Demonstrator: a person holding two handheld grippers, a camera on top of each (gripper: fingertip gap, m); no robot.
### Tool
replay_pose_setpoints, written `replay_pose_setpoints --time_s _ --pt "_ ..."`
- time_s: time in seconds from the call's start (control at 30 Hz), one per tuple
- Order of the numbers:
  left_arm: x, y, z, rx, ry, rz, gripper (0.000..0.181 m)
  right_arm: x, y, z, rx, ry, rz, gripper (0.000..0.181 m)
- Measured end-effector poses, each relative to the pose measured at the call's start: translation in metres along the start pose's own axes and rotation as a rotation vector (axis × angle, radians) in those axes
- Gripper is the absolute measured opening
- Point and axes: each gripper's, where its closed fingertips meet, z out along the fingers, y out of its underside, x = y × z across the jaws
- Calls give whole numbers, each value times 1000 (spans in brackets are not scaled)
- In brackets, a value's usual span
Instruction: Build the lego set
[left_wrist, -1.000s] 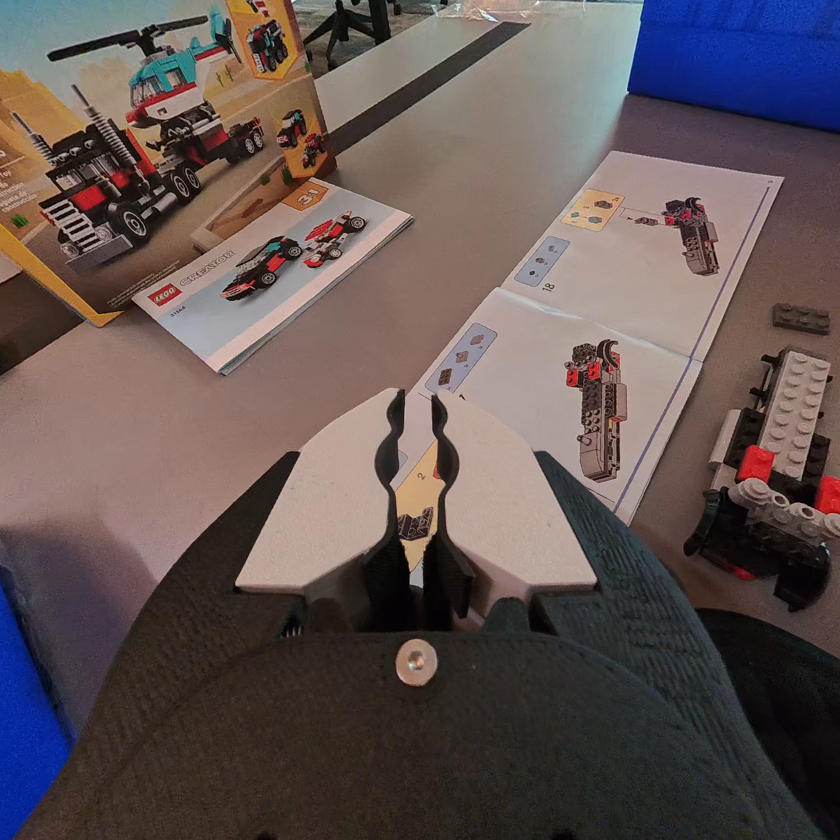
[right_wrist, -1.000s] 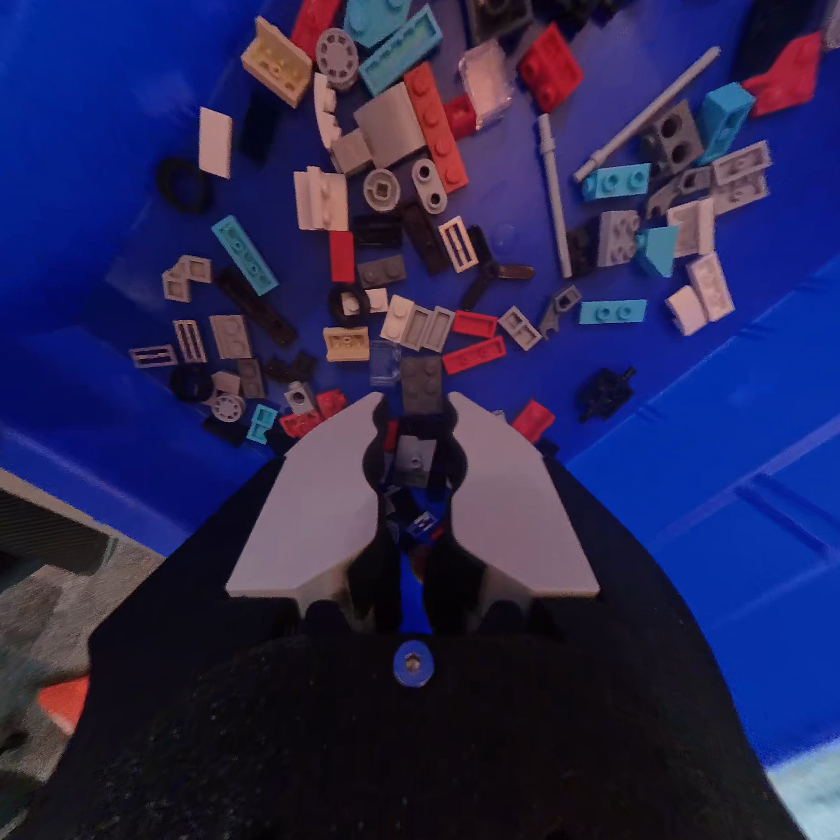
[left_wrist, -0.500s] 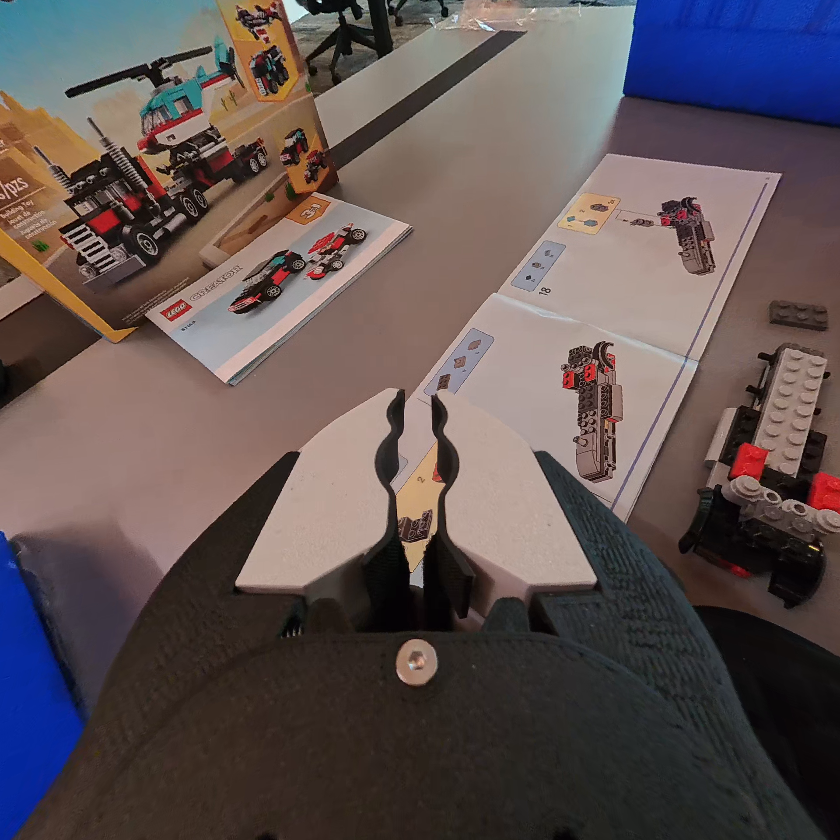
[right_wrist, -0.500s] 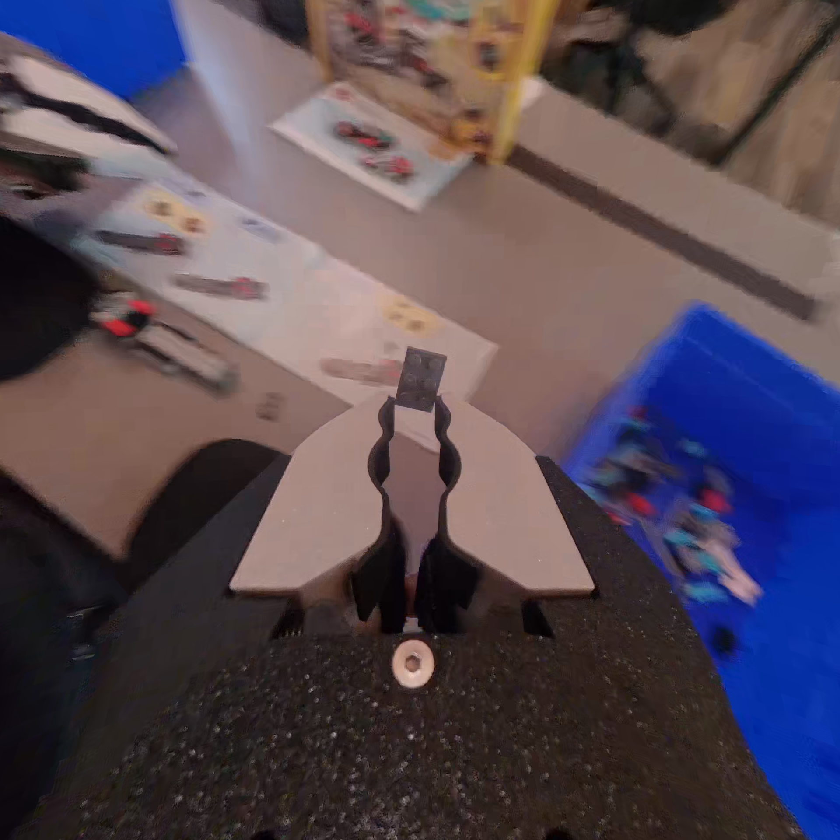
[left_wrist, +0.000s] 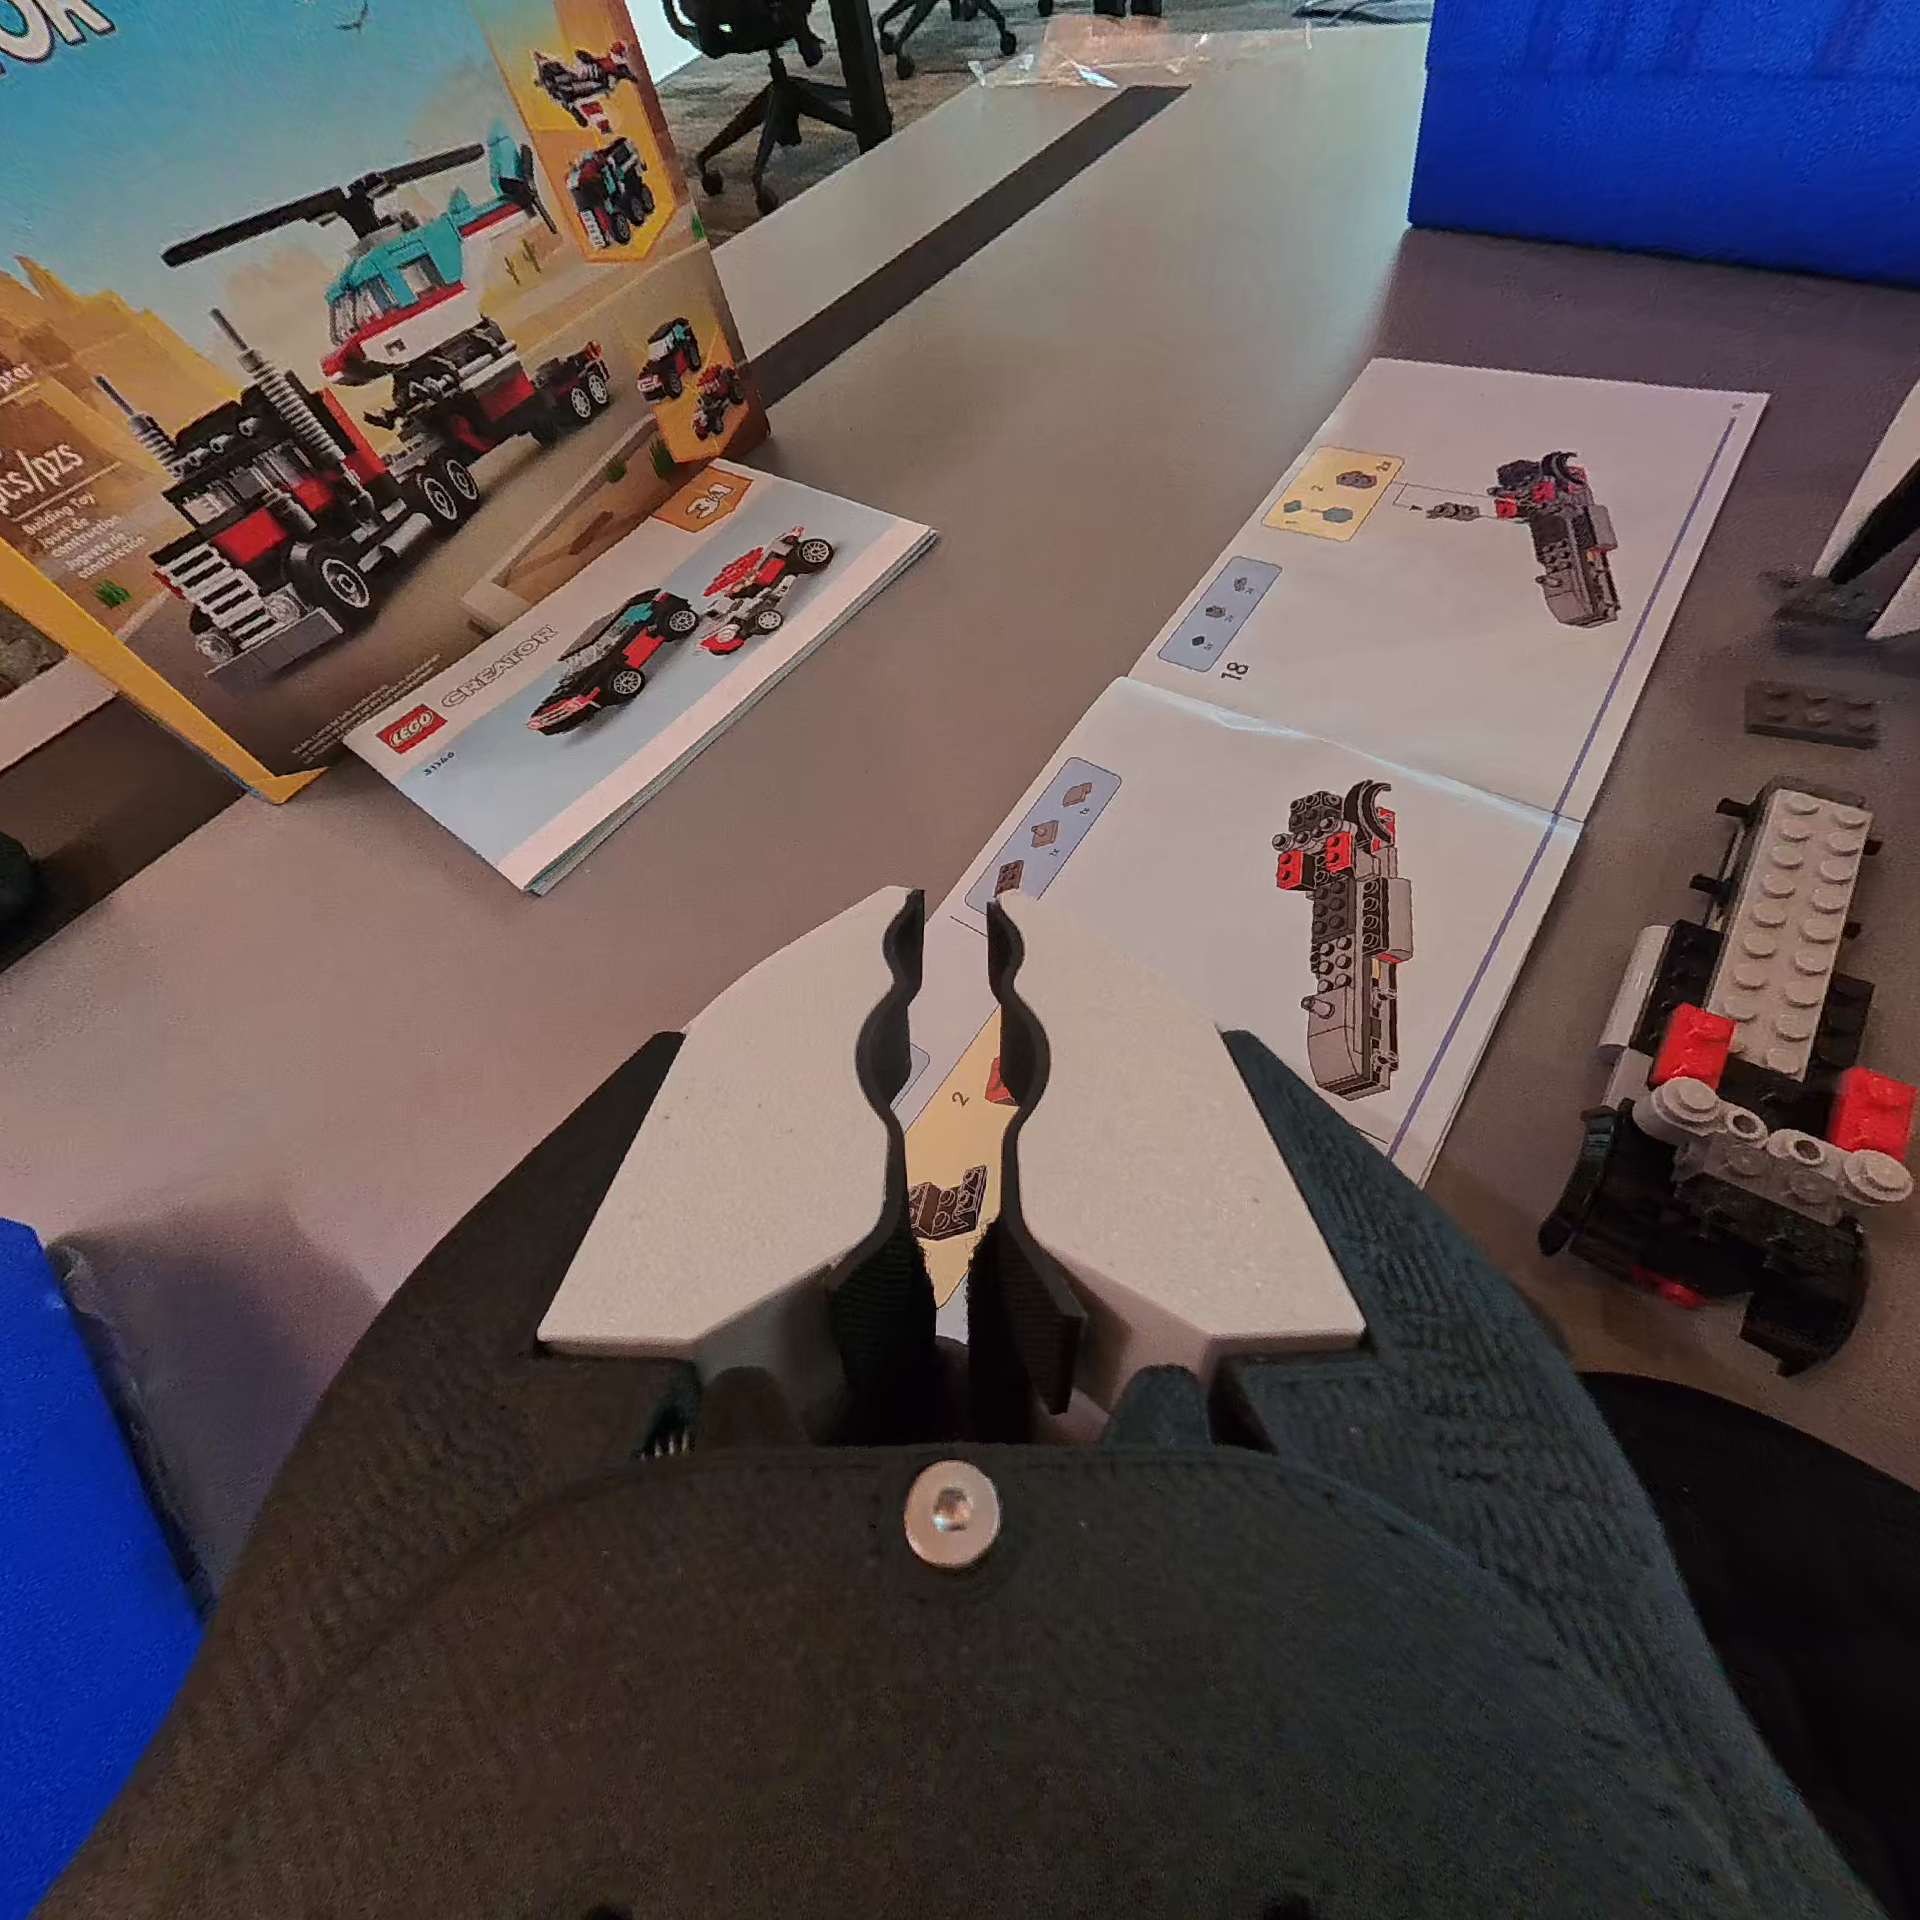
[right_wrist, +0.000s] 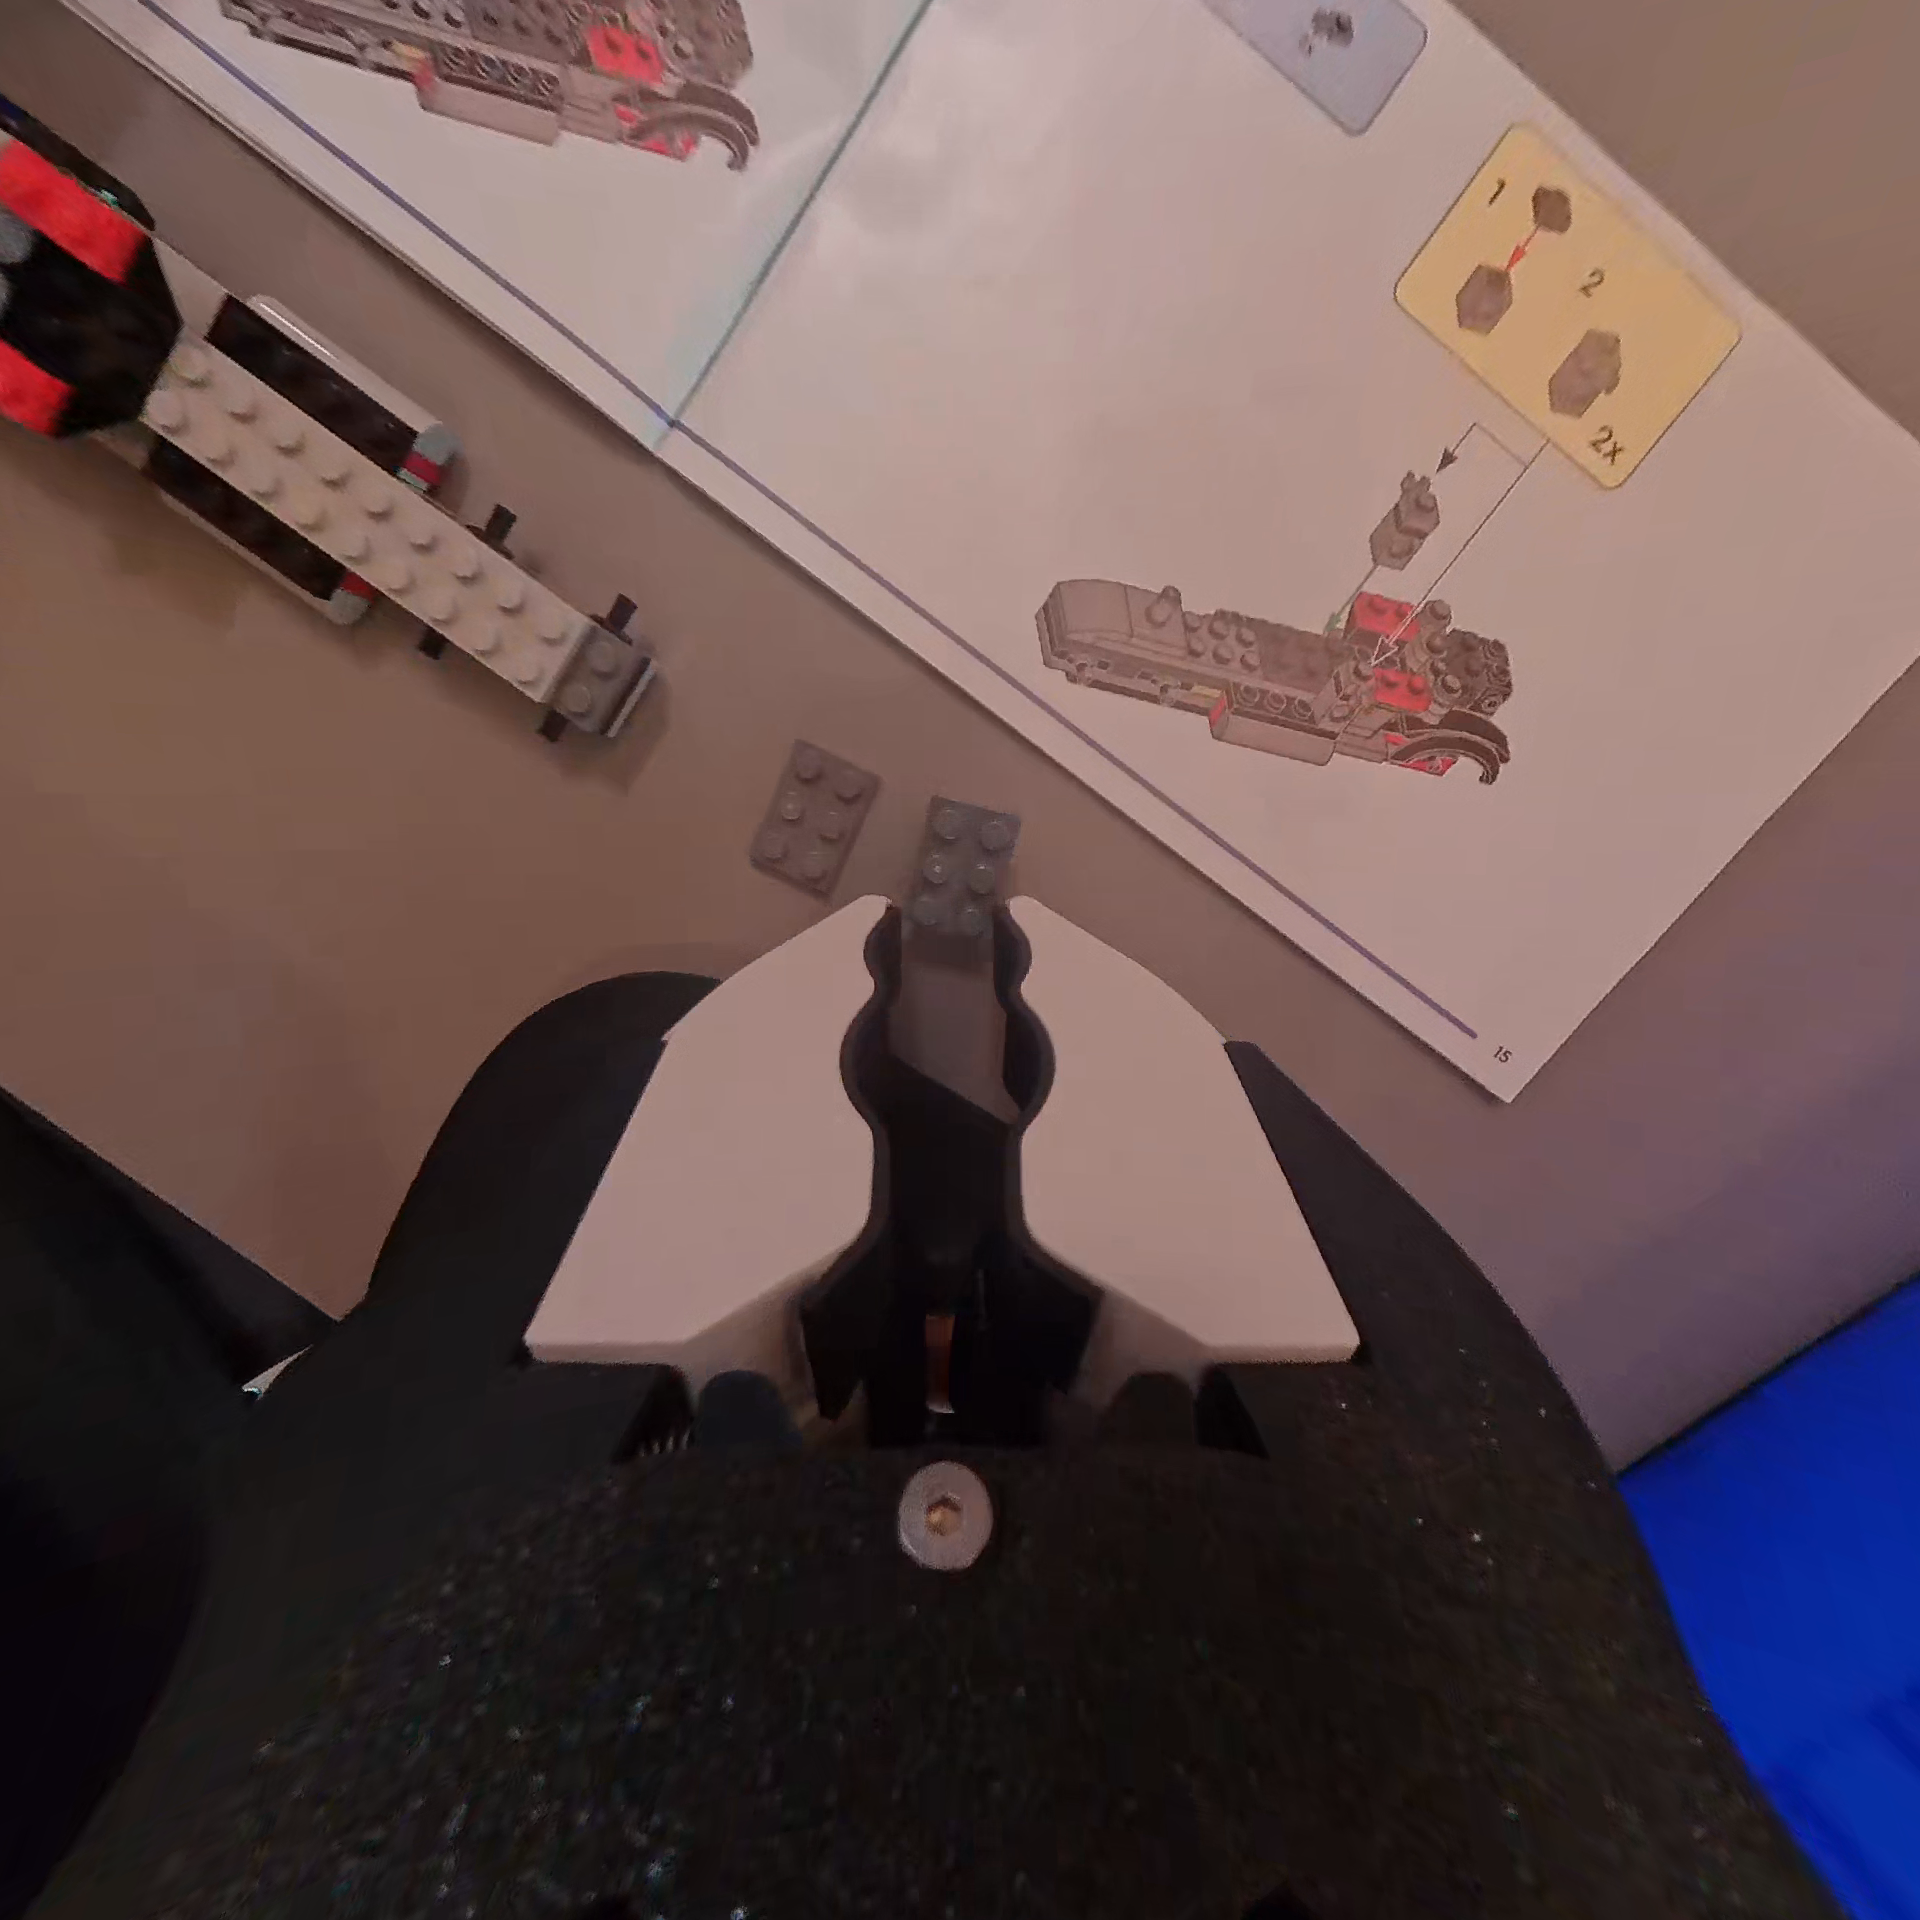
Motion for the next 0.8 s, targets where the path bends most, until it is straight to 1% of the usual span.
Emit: replay_pose_setpoints --time_s 0.17,0.4,0.57,0.63,0.7,0.8 --pt "0 1 0 -7 -5 6 12 2 4 2 -22 4 8 17" --pt "0 2 0 -12 -3 7 12 6 2 -6 15 19 8 17" --pt "-1 3 0 -16 -5 10 12 10 8 -7 5 20 15 17" --pt "-1 3 0 -18 -5 10 12 15 5 -21 48 38 15 17" --pt "0 4 1 -21 -4 9 12 27 1 -47 121 91 35 17" --pt "0 5 1 -28 -1 13 12 67 5 -97 239 268 122 17"
